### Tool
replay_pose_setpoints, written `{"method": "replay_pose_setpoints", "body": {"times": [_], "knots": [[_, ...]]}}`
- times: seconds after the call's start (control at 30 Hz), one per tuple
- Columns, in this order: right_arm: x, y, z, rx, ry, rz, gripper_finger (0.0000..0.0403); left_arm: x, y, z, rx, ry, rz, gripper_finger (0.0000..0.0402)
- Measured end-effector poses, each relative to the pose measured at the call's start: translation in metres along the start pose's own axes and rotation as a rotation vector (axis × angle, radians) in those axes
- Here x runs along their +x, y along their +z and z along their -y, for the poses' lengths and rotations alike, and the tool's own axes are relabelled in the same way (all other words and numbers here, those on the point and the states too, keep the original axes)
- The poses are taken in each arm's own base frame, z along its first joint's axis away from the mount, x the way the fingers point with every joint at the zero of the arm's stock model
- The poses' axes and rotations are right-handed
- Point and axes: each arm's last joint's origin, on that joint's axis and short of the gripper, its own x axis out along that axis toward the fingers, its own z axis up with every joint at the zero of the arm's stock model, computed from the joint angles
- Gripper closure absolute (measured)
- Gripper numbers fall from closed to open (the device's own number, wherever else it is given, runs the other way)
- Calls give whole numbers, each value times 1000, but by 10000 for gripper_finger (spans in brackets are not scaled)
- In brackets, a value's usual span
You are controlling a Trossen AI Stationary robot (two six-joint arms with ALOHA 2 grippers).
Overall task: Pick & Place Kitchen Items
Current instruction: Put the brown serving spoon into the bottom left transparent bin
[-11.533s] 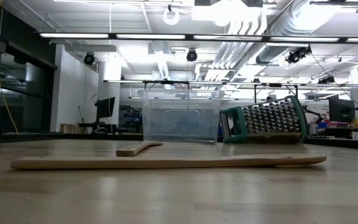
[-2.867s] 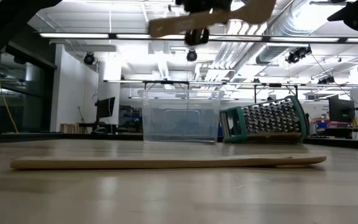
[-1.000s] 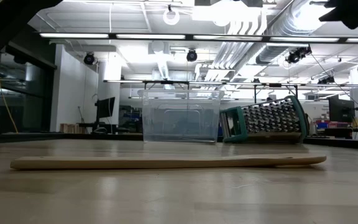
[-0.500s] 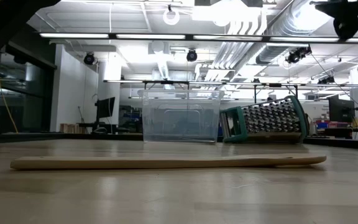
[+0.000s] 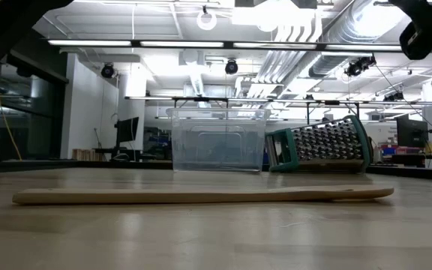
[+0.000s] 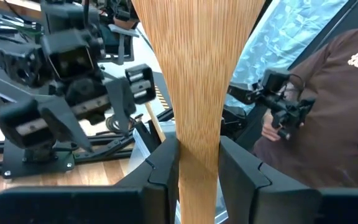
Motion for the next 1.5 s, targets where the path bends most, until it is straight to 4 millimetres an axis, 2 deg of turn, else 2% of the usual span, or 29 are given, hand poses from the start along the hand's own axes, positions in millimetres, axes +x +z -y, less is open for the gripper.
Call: {"method": "replay_pose_setpoints", "body": {"times": [0.13,0.47,0.87,1.17,1.33,1.5], "knots": [[3,-15,4,30,52,-17,252,0,0,0,-11,3,1,320],[15,-29,20,33,68,-44,280,0,0,0,-14,15,5,320],[21,-37,45,-26,-13,-188,286,0,0,-1,-18,19,6,320],[23,-30,60,-93,-87,-143,286,0,0,-1,-22,29,8,320],[24,-38,66,-57,-45,-85,286,0,0,-1,-26,39,11,320],[24,-37,64,-64,-21,-73,286,0,0,-1,-29,40,11,320]]}}
